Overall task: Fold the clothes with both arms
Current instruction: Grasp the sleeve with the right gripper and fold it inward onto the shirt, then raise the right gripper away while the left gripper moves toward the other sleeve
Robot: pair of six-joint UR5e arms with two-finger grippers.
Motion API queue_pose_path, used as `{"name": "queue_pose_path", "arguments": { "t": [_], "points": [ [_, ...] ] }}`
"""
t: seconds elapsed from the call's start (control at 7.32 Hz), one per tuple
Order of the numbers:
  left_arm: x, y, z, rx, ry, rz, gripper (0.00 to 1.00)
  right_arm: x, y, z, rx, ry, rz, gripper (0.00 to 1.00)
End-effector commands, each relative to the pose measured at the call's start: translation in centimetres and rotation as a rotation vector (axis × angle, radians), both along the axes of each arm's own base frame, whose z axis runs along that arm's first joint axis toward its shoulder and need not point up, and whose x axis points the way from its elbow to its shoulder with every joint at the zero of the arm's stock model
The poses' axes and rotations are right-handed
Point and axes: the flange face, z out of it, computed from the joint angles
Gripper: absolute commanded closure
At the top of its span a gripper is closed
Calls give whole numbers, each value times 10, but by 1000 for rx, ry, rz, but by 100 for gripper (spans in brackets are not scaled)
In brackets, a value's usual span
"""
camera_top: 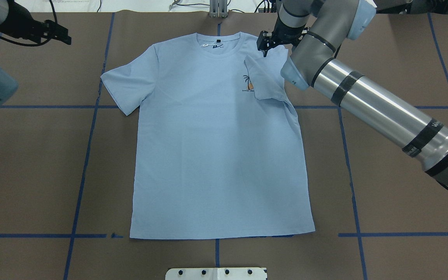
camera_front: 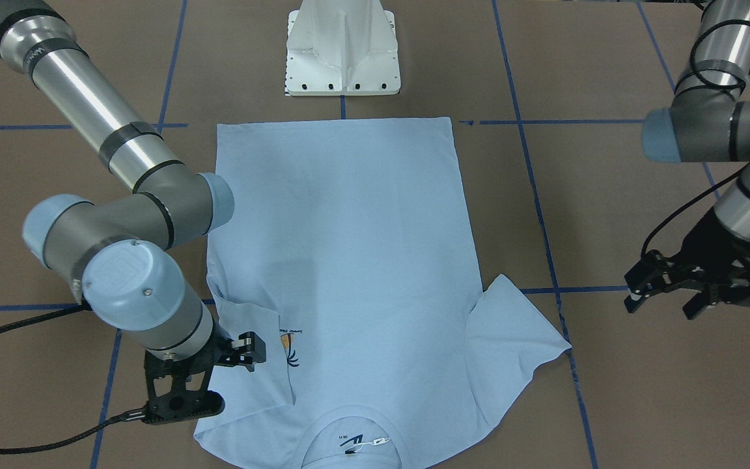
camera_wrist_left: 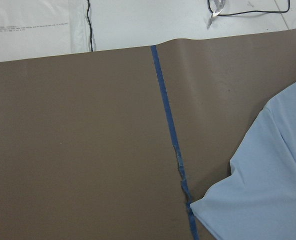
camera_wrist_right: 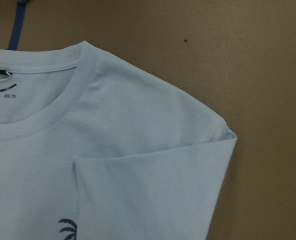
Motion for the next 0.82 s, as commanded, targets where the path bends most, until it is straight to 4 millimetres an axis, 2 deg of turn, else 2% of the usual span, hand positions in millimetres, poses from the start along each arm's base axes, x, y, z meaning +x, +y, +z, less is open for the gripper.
{"name": "queue_pose_path", "arguments": {
  "t": [0.0,0.14,0.27,0.41,0.55,0.68],
  "points": [
    [75,-9,10,-4,-2,-127,0,90,12,42,-76,-49,35,0],
    [110,-15,29,11,-21,-156,0,119,21,53,-90,-68,49,0],
    [134,-20,46,24,-53,-174,1,132,34,48,-103,-84,48,0],
    [144,-15,56,28,-53,-162,2,136,41,38,-108,-81,50,0],
    [157,-8,60,23,-58,-144,4,135,43,34,-106,-83,53,0],
    [160,-6,63,21,-62,-138,6,133,44,37,-106,-77,54,0]
  ]
}}
